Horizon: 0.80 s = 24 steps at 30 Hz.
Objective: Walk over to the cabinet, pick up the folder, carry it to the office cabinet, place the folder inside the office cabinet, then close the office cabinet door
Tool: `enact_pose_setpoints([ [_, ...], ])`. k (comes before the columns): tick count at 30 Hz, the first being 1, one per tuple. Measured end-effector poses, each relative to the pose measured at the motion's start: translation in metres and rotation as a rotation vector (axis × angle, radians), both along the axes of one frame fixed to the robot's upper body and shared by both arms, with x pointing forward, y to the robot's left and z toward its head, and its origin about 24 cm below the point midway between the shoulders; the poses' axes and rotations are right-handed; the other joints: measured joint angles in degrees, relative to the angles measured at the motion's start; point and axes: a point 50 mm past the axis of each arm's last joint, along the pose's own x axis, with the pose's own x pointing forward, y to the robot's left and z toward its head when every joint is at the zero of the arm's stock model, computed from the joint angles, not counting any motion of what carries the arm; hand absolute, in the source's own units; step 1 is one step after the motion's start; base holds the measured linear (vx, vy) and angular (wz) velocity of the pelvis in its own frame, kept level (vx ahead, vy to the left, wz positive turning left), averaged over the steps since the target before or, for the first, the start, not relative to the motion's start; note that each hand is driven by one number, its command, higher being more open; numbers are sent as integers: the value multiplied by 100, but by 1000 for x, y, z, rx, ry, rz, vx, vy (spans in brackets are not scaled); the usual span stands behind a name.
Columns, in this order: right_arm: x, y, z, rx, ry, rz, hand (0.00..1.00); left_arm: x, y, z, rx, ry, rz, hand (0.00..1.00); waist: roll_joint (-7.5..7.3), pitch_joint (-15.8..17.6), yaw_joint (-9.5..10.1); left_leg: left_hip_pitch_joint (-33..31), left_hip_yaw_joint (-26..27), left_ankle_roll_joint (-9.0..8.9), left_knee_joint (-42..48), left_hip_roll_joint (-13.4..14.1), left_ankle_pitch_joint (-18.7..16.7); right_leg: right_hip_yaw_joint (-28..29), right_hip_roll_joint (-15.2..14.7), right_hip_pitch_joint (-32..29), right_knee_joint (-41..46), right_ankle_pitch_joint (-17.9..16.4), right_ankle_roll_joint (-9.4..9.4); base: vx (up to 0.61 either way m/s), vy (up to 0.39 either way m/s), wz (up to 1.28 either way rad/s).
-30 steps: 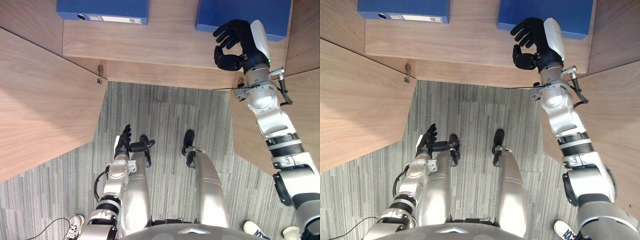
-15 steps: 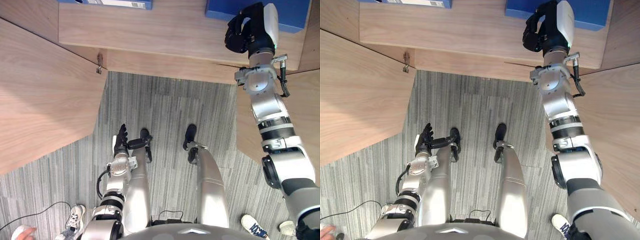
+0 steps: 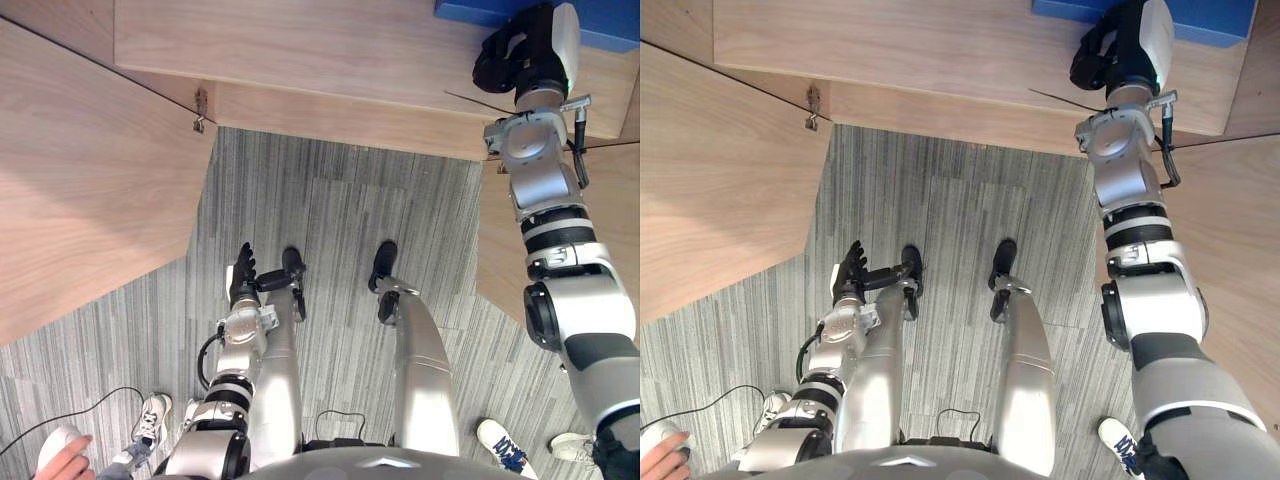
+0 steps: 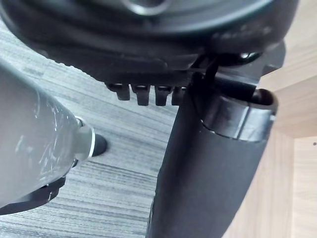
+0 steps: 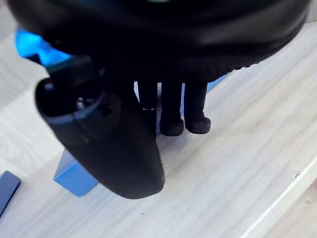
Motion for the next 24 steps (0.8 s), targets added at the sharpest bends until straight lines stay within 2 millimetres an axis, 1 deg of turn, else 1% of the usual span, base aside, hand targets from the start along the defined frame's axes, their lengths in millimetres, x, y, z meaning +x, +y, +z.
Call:
enact_pose_setpoints([
  [2,1,-1,3,13,-2,-16,0,0,-2,0,-4,0,5,100,18,10,19,-2,-1,-2,-11,-5,28,-3,-4,-2,-1,15,-4,-31,-12,3],
  [4,0,-3,5,61,-13,-13,0,0,-2,0,-4,0,7,100,43,23,23,-6,2,-2,-11,-6,46,-11,-3,-5,3,23,-8,0,0,0],
  [6,0,-8,6,134,-27,-16,0,0,-2,1,-4,-4,7,100,74,40,21,-5,3,-2,12,-6,52,-9,-4,-5,15,25,-9,0,0,0],
  [10,-2,-16,6,274,-54,-5,0,1,-2,3,-7,-17,4,100,78,41,-2,33,18,-2,113,24,50,25,13,31,63,27,-11,17,-1,-4],
  [11,-3,-16,3,324,-60,7,0,1,-3,3,-10,-15,-1,100,78,41,-10,105,36,3,127,32,42,40,18,97,68,27,-11,22,7,-9],
  [13,-7,-15,-10,363,-63,32,0,0,-4,2,-15,-6,-10,100,78,41,-6,268,47,2,140,56,-2,45,39,256,70,23,-13,6,9,-7],
  [15,-22,-5,-37,407,-93,105,0,-4,-3,-2,-17,11,-17,100,78,40,-10,607,96,13,165,94,-99,66,69,581,77,-35,-20,-6,15,-10],
  [16,-27,-2,-45,412,-99,122,0,-5,-3,-3,-18,15,-20,100,78,36,-14,692,107,19,163,96,-118,80,70,652,87,-52,-17,-25,8,-9],
  [18,-46,7,-79,467,-96,181,0,-9,-2,-7,-18,34,-32,100,77,33,-46,1072,154,17,108,95,-178,110,69,992,99,-124,-8,-35,-7,-5],
  [19,-51,9,-89,477,-83,188,0,-11,-1,-9,-17,41,-33,100,73,28,-54,1182,164,13,85,93,-184,114,69,1088,90,-135,-6,0,0,0],
  [22,-76,22,-139,536,20,223,0,-27,2,-22,13,103,-47,100,43,-6,-77,1834,280,0,-200,90,-184,153,91,1634,-92,-160,9,33,-22,-9],
  [24,-98,38,-177,586,132,272,0,-47,4,-39,34,190,-60,100,22,-224,-155,2308,384,-43,-536,94,-152,179,131,2016,-349,-154,17,98,-13,-16],
])
